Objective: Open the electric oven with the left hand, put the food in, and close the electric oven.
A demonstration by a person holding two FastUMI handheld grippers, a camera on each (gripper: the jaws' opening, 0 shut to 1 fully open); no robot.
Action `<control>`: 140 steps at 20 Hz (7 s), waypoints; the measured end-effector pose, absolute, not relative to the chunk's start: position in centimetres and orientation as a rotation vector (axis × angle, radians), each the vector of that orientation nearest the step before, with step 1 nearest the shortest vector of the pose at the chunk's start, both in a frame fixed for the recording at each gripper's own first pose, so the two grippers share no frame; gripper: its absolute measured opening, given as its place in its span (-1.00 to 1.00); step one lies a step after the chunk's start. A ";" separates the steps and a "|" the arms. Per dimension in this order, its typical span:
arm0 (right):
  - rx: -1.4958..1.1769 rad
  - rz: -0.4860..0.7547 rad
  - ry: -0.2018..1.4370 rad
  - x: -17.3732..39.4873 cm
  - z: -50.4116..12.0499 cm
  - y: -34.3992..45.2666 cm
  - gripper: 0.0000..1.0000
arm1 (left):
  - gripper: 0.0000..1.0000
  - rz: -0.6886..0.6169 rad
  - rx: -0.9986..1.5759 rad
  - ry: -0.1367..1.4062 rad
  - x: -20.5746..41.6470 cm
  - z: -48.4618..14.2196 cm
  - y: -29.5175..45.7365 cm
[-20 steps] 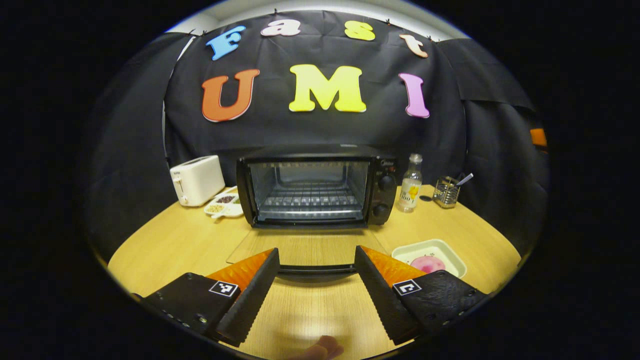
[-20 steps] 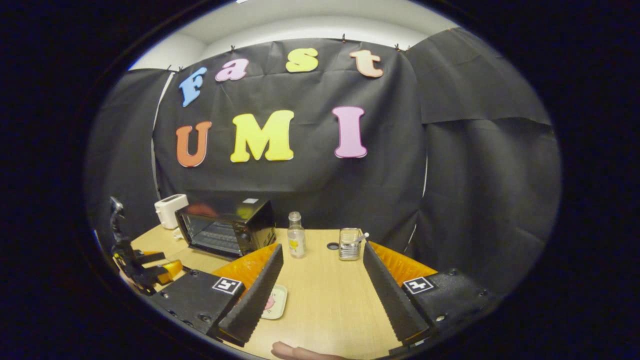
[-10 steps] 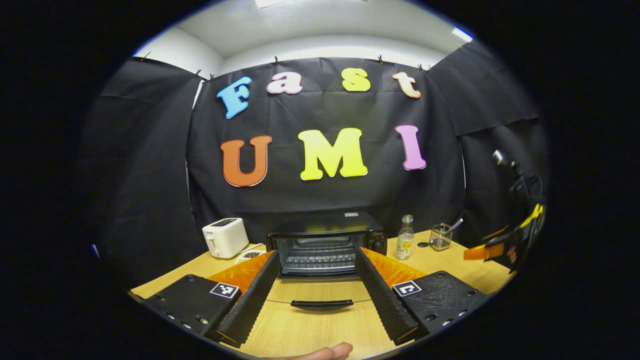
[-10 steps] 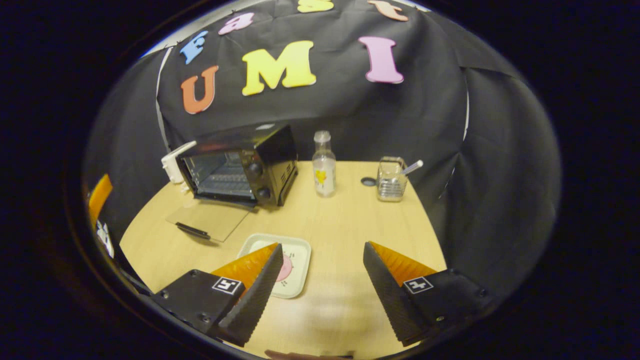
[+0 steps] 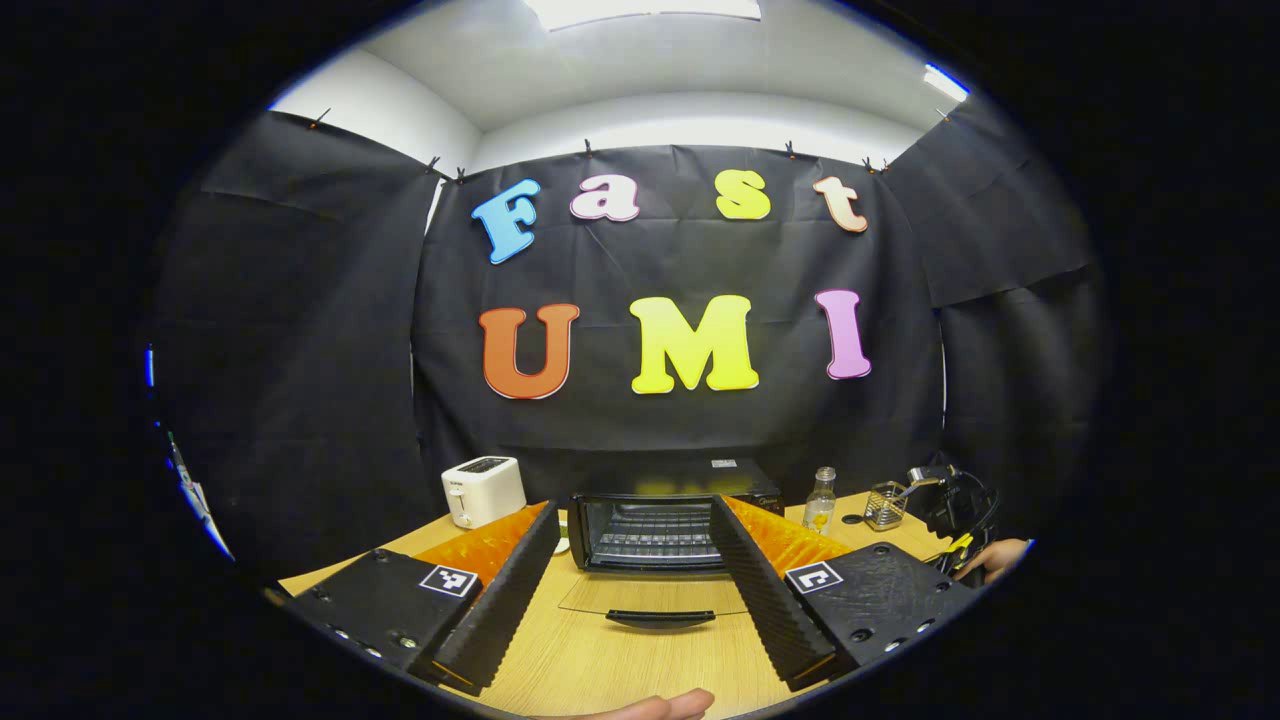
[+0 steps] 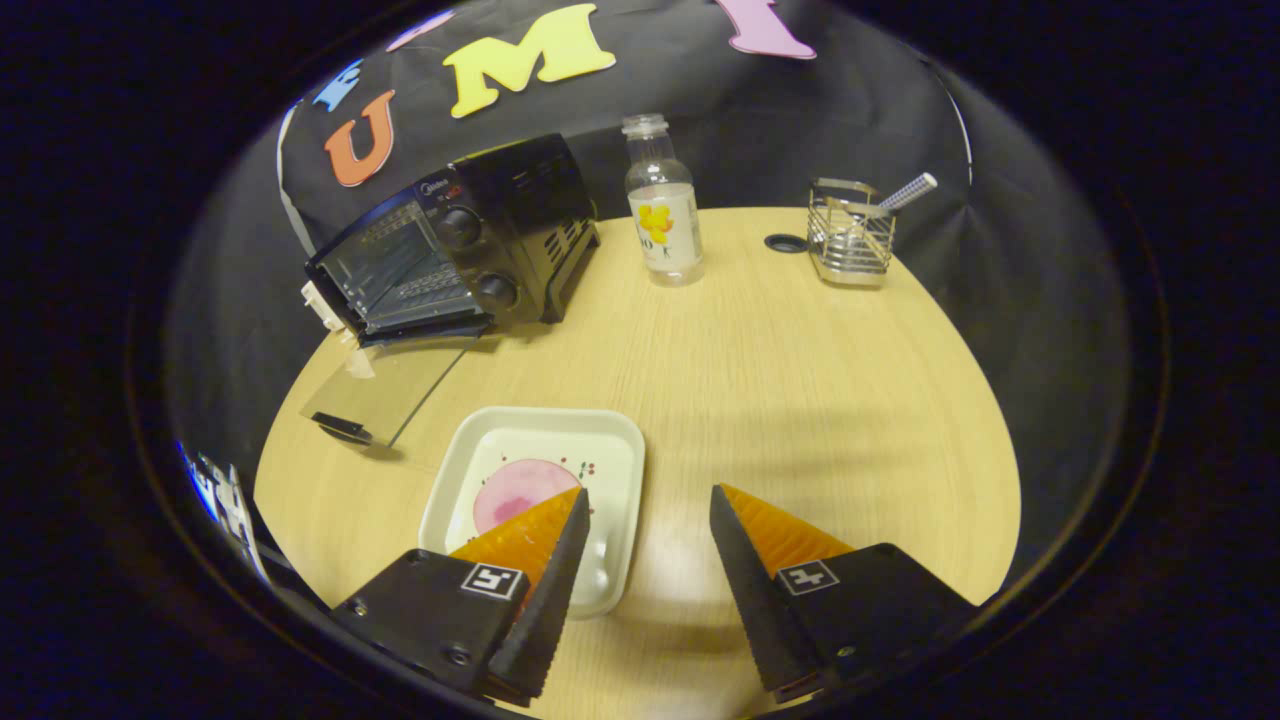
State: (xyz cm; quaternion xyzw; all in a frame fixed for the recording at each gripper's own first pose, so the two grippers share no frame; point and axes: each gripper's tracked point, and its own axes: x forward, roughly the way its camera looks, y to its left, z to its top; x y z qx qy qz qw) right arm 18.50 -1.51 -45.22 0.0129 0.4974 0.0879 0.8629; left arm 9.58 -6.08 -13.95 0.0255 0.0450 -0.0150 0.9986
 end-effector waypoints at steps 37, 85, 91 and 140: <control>0.483 0.414 1.097 14.1 -34.4 14.2 -0.92 | 0.92 -0.038 -0.003 0.172 4.7 -18.3 3.5; 0.070 0.025 0.311 32.6 -38.6 23.7 0.30 | 0.92 0.047 0.006 0.237 8.4 -24.6 9.0; 0.015 0.095 0.290 26.7 -33.8 19.2 1.00 | 0.92 0.018 -0.011 0.249 8.4 -24.5 7.0; -0.141 0.034 -0.001 6.1 -10.2 -2.0 0.99 | 0.92 -0.177 0.093 0.759 18.0 -41.9 -10.3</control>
